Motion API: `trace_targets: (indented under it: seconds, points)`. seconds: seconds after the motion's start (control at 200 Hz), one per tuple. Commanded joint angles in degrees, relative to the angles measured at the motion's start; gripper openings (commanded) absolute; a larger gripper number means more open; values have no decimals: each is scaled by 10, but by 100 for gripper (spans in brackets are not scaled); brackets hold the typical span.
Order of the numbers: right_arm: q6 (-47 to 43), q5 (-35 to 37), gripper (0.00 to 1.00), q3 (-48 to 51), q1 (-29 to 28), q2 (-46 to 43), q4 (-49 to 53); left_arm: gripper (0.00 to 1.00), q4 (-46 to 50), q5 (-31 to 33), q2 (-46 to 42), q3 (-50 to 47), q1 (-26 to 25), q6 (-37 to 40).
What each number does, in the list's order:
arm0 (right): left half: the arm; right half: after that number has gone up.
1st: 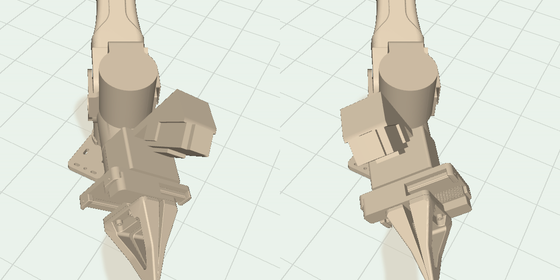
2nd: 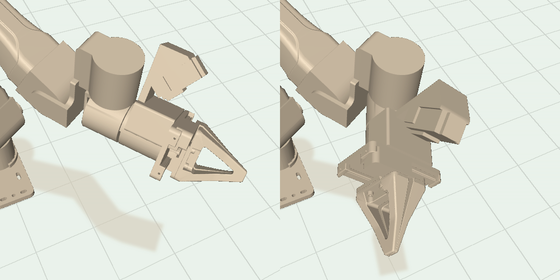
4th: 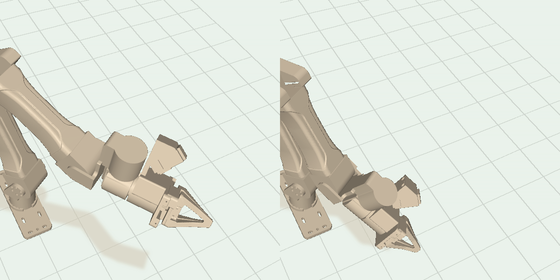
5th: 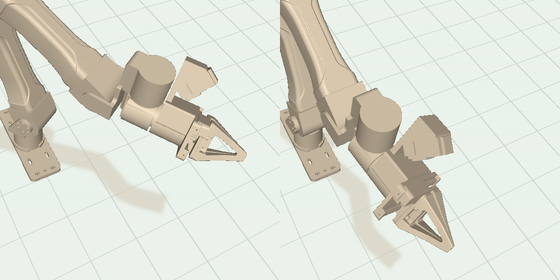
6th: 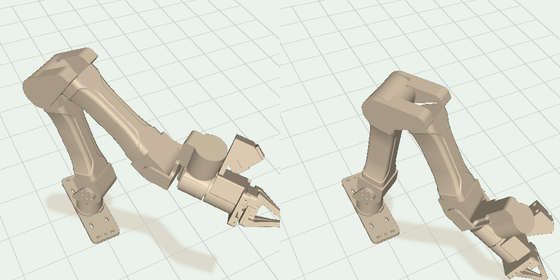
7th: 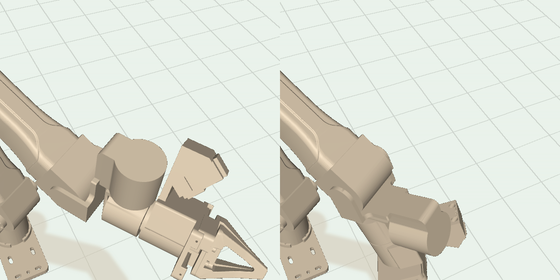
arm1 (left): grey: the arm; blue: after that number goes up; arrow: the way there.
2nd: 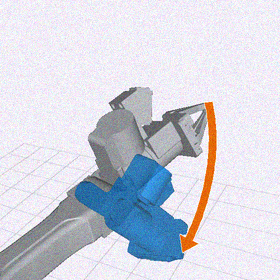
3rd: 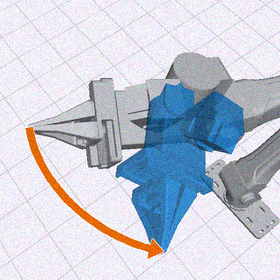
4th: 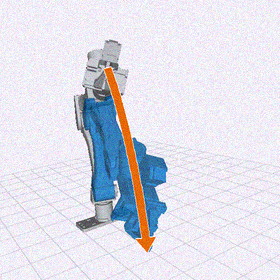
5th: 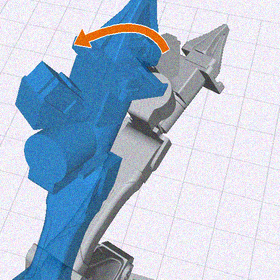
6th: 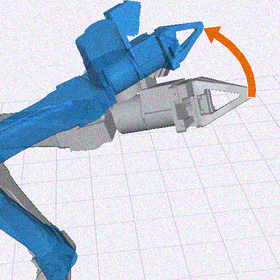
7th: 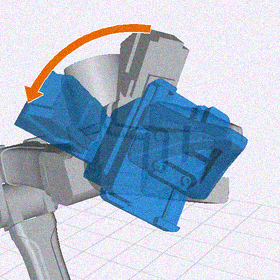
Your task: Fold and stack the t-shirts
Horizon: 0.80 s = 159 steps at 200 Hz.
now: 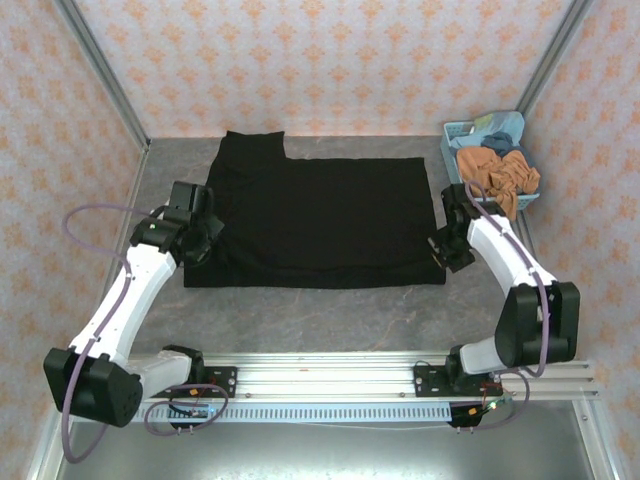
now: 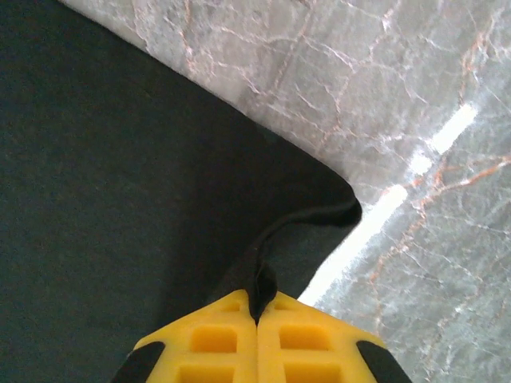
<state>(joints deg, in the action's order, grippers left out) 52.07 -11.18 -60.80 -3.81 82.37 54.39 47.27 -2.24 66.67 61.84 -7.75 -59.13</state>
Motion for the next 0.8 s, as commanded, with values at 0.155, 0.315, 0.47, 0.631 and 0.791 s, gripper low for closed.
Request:
trace_targets:
  seconds: [0.155, 0.315, 0.47, 0.631, 0.791]
  points:
    - [7, 38, 0, -61, 11, 69, -22, 0, -21, 36, 42, 47, 18, 47]
    - [4, 49, 0, -92, 12, 106, -28, 0, -30, 44, 68, 66, 33, 64]
    - [1, 48, 0, -114, 13, 138, -39, 0, -40, 49, 97, 84, 40, 75]
    - [-3, 58, 0, -141, 14, 168, -41, 0, -48, 59, 121, 99, 47, 80]
    - [-7, 63, 0, -167, 14, 194, -44, 0, -52, 60, 148, 117, 49, 93]
